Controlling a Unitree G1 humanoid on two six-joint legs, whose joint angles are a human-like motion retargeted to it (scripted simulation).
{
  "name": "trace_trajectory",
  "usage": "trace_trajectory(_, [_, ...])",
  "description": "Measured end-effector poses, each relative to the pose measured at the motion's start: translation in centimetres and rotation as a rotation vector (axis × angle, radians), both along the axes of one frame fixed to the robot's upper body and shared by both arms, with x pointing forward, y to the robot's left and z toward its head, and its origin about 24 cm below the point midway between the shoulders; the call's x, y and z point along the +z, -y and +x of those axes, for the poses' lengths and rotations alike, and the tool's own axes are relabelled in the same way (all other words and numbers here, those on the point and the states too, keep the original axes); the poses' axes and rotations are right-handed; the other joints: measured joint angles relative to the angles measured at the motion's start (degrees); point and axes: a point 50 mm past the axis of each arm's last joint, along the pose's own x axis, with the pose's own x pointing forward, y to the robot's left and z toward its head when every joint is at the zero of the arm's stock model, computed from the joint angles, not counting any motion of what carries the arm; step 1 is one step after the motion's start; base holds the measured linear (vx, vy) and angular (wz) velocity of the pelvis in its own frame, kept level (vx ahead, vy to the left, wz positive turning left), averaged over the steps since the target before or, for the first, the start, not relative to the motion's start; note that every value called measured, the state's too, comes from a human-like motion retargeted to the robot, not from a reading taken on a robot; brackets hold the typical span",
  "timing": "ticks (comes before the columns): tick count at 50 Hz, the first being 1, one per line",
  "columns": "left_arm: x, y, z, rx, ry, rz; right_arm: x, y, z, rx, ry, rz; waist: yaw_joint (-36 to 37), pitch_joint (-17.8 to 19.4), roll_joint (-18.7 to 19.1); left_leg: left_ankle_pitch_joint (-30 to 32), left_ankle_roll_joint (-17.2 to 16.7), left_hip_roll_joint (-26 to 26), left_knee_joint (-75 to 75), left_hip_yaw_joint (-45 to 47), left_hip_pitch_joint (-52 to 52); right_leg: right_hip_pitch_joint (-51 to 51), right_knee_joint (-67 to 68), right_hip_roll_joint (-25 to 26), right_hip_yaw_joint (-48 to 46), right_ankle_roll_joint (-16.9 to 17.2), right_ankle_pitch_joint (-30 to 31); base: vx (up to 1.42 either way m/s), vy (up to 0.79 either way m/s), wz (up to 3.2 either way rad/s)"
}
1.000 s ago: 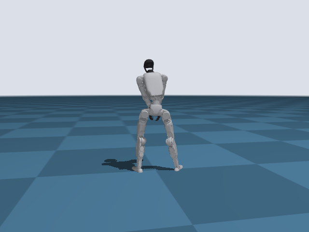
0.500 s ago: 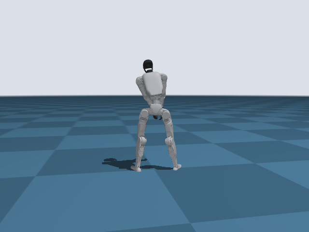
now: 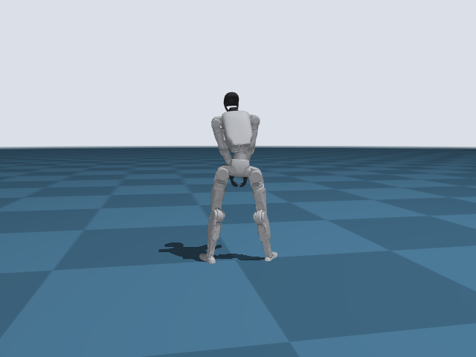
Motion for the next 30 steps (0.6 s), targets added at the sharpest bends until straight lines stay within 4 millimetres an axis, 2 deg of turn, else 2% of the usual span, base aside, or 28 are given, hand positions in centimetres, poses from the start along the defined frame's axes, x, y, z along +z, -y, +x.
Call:
trace_trajectory(5, [0.1,0.9,-0.2,-0.054,0.0,0.028,-0.8,0.7,-0.6,-0.06,-0.015,0.028,-2.8,0.5,-5.5,-1.3,0.9,0.0,4.9,-1.8,-4.0,-0.7,-0.3,-0.9,-1.1,0.6,0.2,-0.02,0.01,0.13])
trace_trajectory(10, [-0.1,0.8,-0.4,-0.086,0.022,0.085,-1.4,0.5,-1.3,-0.127,-0.058,0.069,-1.5,0.8,-8.4,-4.3,3.1,-0.1,11.5,-4.0,-8.0,-0.7,0.0,-2.2,-2.4,1.5,0.5,0.0,0.08,0.25])
trace_trajectory(13, [-0.4,0.0,-0.5,-0.075,0.037,0.096,-1.3,-0.2,-1.4,-0.139,-0.078,0.055,1.3,0.6,-8.3,-5.9,4.2,-0.4,14.0,-5.3,-9.1,-0.1,0.9,-2.9,-3.4,2.2,0.6,0.06,0.15,0.32])
trace_trajectory(16, [-0.4,-1.1,-0.3,-0.072,0.063,0.109,-0.8,-1.3,-1.3,-0.14,-0.086,0.05,5.2,0.0,-6.4,-7.1,4.6,-1.2,14.6,-7.1,-8.9,1.4,2.2,-3.9,-4.3,2.7,0.9,0.12,0.19,0.55])
trace_trajectory(20, [0.5,-3.0,0.7,-0.132,0.173,0.22,0.5,-3.3,-1.0,-0.169,-0.051,0.123,10.5,-5.0,-2.2,-7.4,4.6,-2.6,13.4,-11.1,-9.2,3.1,4.5,-5.0,-4.9,2.7,2.0,0.18,0.21,0.99])
trace_trajectory(23, [3.5,-4.8,2.5,-0.184,0.344,0.351,3.1,-5.2,0.0,-0.197,0.058,0.249,14.4,-10.7,0.9,-7.0,4.2,-3.4,11.7,-15.3,-9.7,4.2,6.6,-5.3,-4.1,2.1,3.3,0.22,0.18,1.33])
trace_trajectory(25, [6.9,-5.9,4.3,-0.194,0.487,0.428,6.3,-6.7,1.4,-0.186,0.166,0.353,16.5,-14.3,2.4,-6.6,3.7,-3.8,10.4,-18.3,-9.7,5.1,8.1,-5.0,-3.1,1.7,4.4,0.23,0.15,1.42])
trace_trajectory(27, [11.8,-6.8,6.1,-0.192,0.657,0.49,10.8,-7.8,2.9,-0.147,0.328,0.447,18.7,-17.0,3.5,-6.2,3.1,-4.0,9.0,-21.2,-9.4,6.0,9.5,-4.5,-1.7,1.3,5.6,0.22,0.12,1.39])
trace_trajectory(30, [21.2,-7.3,7.7,-0.17,0.954,0.569,19.5,-8.8,4.7,-0.056,0.631,0.527,21.7,-19.6,4.5,-5.7,2.1,-4.0,6.8,-25.3,-8.5,7.4,11.5,-3.6,0.5,0.5,7.3,0.2,0.09,1.29])
